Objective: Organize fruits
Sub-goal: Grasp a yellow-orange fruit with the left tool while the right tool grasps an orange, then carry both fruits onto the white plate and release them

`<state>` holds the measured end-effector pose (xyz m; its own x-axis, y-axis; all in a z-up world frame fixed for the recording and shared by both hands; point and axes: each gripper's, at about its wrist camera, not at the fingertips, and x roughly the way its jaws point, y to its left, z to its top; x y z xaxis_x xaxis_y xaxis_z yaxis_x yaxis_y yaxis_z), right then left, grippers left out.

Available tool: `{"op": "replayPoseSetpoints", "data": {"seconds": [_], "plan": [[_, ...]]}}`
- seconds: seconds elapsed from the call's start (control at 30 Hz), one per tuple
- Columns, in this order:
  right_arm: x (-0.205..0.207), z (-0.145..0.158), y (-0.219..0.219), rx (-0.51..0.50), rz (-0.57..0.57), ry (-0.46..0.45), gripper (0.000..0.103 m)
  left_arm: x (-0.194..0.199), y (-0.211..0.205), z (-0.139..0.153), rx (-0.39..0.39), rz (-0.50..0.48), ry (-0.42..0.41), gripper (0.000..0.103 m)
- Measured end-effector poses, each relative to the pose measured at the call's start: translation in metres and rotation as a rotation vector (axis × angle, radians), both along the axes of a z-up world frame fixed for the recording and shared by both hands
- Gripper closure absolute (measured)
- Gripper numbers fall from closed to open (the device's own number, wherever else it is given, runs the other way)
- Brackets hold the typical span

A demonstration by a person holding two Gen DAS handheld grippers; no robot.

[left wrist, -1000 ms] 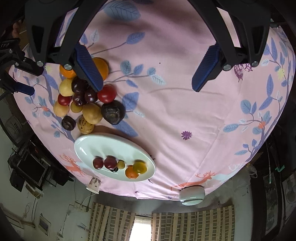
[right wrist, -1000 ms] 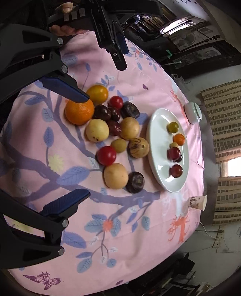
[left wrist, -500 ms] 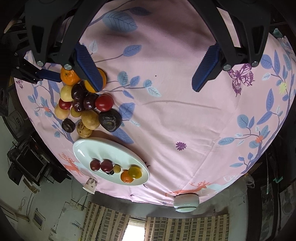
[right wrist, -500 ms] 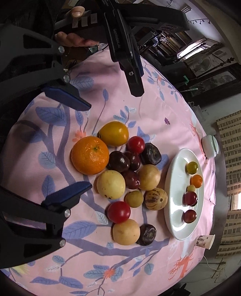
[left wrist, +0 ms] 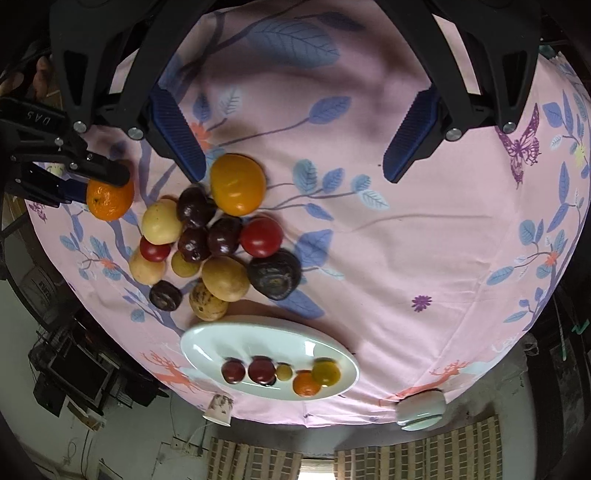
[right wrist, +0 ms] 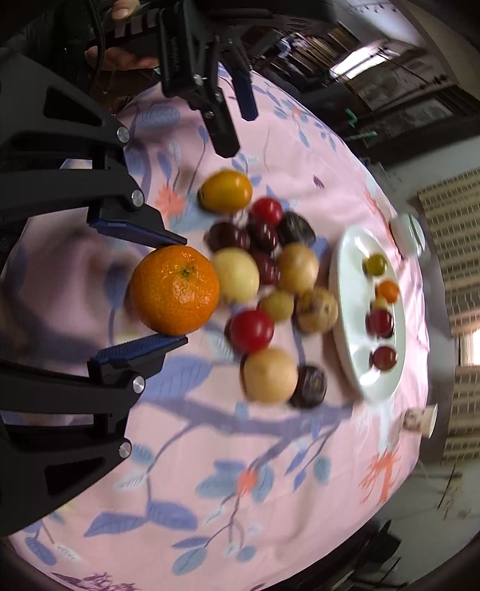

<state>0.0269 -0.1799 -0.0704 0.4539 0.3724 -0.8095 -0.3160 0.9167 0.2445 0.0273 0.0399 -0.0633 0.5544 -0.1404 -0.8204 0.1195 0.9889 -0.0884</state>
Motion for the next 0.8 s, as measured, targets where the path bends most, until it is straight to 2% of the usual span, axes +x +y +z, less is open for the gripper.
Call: {"op": "replayPoseSetpoints", "data": {"seconds": [0.2,0.27,0.3,0.4,0.5,0.6,0.8], "plan": [[-0.002,-0.006,-0.023,0.056,-0.028,0.028,0.056,0.009,-0.023,-0.018,0.034,-0.026,0.035,0.006],[-0.003,-0.007,-0.026,0.066,-0.026,0.026,0.056,0.013,-0.025,-0.024,0.047,-0.017,0.046,0.011],[-0.003,-0.007,-0.027,0.072,-0.025,0.026,0.056,0.017,-0.025,-0.029,0.05,-0.006,0.055,0.024],[-0.004,-0.008,-0.027,0.081,-0.022,0.03,0.056,0.022,-0.029,-0.03,0.063,0.01,0.015,0.031],[-0.006,-0.007,-0.027,0.083,-0.02,0.03,0.056,0.02,-0.034,-0.024,0.059,-0.007,-0.005,0.061],[-0.007,-0.005,-0.025,0.081,-0.018,0.023,0.056,0.016,-0.03,-0.02,0.012,-0.023,0.009,0.061],[-0.007,-0.004,-0.013,0.076,0.002,0.03,0.056,0.007,-0.017,-0.012,-0.006,-0.01,-0.011,0.061]]}}
